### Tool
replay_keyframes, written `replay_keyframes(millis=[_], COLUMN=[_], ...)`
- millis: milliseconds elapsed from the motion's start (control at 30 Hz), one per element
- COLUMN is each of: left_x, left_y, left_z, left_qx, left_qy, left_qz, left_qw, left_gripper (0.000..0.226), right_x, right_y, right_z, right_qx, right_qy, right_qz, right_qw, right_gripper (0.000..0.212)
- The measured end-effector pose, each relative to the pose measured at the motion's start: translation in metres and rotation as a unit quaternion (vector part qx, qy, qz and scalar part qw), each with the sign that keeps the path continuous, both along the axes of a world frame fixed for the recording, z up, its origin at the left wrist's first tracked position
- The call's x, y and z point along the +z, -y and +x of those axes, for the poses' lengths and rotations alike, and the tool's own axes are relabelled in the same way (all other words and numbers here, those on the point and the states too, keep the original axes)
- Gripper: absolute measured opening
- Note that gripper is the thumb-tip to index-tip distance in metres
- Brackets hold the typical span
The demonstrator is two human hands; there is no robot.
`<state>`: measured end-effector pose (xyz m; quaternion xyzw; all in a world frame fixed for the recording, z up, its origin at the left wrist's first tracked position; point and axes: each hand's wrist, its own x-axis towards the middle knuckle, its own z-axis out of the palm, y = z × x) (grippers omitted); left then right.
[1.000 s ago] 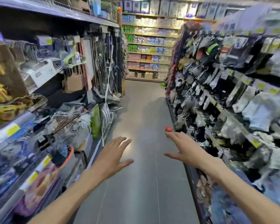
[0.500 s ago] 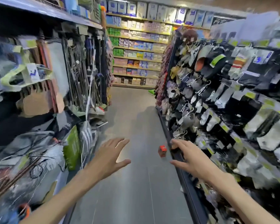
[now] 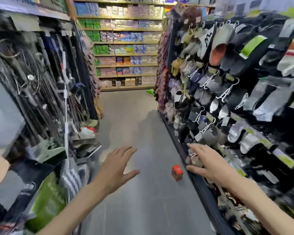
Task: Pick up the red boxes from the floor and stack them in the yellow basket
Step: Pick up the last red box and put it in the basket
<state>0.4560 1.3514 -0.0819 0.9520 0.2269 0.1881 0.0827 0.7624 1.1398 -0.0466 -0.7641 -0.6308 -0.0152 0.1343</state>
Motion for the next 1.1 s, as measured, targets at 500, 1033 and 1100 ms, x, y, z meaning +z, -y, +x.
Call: replay_keyframes(millis=[500,1033,1100], left_x=[0.003,-0.053,-0.078], left_y=[-0.333,-0.436,-0.445], left_z=[0.276,0.647,0.668], left_qx=[-0.112,-0.432,-0.433], left_qy=[-0.005,-0.068,-0.088], left_qz=[0.001,0.007,-0.013], left_qw=[0.994,0.899,0.897], left_gripper=[0.076,0.077,0.078], right_x=[-0.008,-0.068,-0.09], right_y=[-0.273,-0.31,-0.32], right_z=[0.198,0.359,0.376], right_qx=[-0.122,-0.411,-0.424], right_qy=[0.0,-0.07,-0.091], right_qz=[0.024,-0.009,-0.009], right_qw=[0.992,0.909,0.901], right_gripper=[0.079,0.079,0.077])
